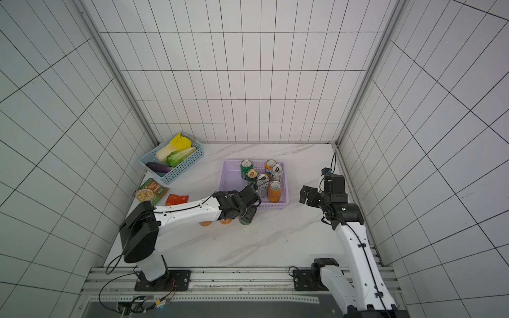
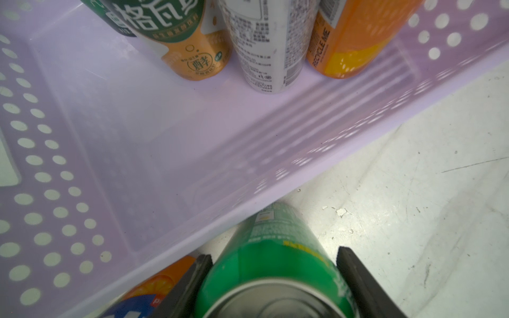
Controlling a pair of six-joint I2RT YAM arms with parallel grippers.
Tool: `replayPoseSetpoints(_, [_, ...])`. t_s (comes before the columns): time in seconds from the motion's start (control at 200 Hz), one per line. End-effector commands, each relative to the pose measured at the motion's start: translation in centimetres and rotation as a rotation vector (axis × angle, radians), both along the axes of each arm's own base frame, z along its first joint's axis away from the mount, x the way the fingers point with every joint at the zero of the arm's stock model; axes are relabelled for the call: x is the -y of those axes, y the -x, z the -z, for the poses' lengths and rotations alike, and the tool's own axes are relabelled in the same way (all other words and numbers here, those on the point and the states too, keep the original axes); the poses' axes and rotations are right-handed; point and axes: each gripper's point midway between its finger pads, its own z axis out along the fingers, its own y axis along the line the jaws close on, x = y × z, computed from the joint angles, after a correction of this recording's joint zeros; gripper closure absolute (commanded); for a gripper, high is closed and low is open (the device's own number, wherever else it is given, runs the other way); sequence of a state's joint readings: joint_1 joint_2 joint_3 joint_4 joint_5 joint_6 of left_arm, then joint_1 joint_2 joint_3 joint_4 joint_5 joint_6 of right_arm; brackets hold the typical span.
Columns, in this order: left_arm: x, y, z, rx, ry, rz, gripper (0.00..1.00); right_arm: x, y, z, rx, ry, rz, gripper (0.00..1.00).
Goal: Take out the drinks from the basket
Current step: Place the drink at the center of the board.
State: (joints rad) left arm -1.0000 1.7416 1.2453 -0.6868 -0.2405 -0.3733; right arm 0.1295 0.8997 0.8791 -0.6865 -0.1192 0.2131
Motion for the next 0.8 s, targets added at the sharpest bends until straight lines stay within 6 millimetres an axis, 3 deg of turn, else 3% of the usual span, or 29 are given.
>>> replayPoseSetpoints(0.0, [0.9, -0.8, -0.5, 0.041, 0.037, -0.015, 0.36, 0.2, 0.1, -0.2, 0.001, -0.003, 0.003, 0.01])
replayPoseSetpoints(0.375, [0.3, -0.9, -1.8, 0.067, 0.044, -0.028, 0.21, 0.1, 0.1, -0.3, 0.003, -0.003, 0.002, 0.01])
replayPoseSetpoints(0.795, [-0.6, -0.9, -7.1, 0.131, 0.088, -0.028, 0.05, 0.2, 0.1, -0.6, 0.011, -0.004, 0.005, 0.01])
